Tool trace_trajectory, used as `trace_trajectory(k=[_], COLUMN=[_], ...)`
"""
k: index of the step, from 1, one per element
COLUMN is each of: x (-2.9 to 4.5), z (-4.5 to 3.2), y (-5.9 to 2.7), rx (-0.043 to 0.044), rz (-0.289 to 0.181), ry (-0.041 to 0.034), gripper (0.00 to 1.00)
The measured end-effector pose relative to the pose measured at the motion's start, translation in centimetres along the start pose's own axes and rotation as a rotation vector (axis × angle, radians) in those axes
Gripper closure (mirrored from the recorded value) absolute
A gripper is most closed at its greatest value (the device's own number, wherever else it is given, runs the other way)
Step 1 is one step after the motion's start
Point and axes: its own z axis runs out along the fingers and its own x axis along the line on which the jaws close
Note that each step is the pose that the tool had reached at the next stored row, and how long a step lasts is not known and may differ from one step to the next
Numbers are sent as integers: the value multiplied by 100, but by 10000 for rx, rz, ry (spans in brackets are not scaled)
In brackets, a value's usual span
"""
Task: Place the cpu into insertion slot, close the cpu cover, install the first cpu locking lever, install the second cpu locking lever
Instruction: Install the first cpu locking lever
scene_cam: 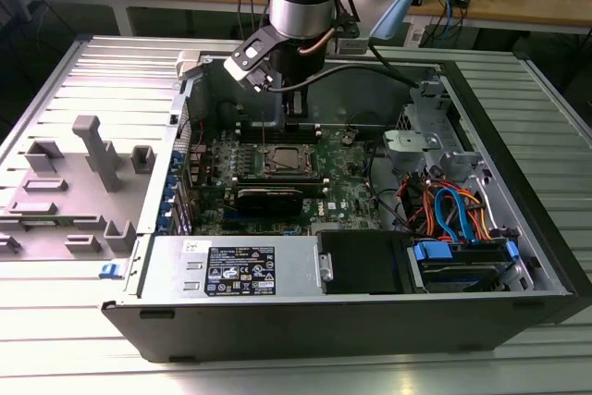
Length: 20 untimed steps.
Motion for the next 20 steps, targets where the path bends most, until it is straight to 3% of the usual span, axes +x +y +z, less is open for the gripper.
trace_trajectory(k=[14,20], x=[0,0], z=[-1,-1], y=[0,0], rx=[3,33], rz=[-65,-1181], ry=[-3,-7], gripper=[89,89])
